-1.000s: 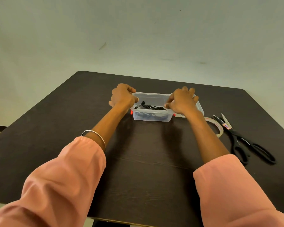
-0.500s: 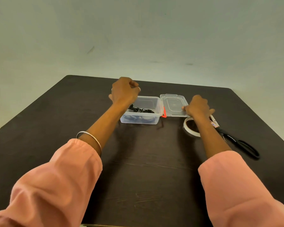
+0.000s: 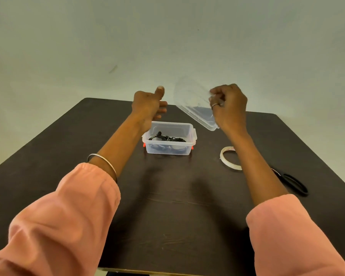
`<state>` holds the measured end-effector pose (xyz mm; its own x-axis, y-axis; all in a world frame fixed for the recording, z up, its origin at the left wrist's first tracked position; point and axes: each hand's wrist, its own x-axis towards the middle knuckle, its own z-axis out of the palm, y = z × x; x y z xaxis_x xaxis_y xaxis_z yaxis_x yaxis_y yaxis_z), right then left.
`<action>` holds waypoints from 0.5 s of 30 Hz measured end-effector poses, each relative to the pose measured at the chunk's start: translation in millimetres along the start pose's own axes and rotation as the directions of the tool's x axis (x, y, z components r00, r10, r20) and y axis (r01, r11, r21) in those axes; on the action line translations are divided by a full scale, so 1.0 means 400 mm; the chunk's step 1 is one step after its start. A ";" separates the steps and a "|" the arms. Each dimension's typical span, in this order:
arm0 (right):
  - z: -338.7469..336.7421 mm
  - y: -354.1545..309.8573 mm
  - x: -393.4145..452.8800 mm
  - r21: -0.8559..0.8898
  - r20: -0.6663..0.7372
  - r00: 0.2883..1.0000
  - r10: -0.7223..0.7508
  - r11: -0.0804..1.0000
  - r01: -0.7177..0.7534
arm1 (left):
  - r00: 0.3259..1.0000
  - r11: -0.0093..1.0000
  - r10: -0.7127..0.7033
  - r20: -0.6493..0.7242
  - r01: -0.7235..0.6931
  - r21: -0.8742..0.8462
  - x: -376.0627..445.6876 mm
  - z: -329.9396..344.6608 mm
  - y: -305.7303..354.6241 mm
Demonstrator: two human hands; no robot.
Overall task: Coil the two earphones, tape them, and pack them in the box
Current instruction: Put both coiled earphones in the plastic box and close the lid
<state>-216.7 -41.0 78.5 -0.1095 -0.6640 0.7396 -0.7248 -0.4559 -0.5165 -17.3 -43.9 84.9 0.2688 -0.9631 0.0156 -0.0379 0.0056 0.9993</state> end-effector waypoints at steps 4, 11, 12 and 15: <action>0.042 -0.031 -0.057 0.015 0.150 0.944 -0.295 0.955 0.296 | 0.990 0.990 -0.137 0.045 0.138 -0.024 -0.005 -0.060 -0.012; 0.104 0.007 -0.168 0.068 0.338 0.895 -0.292 0.956 0.286 | 0.996 0.975 -0.081 -0.040 0.087 0.207 -0.022 -0.118 -0.099; 0.106 0.010 -0.179 0.075 0.372 0.890 -0.265 0.964 0.256 | 0.998 0.968 -0.050 -0.044 0.060 0.243 -0.026 -0.118 -0.112; 0.109 0.012 -0.198 0.063 0.464 0.870 -0.167 0.986 0.156 | 0.997 0.957 0.046 -0.069 -0.024 0.289 -0.037 -0.111 -0.144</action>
<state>-181.9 -16.6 -1.4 0.3417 -0.7766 0.5294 -0.6885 -0.5902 -0.4214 23.5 -18.0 28.6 0.3326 -0.9409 0.0641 -0.3212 -0.0491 0.9457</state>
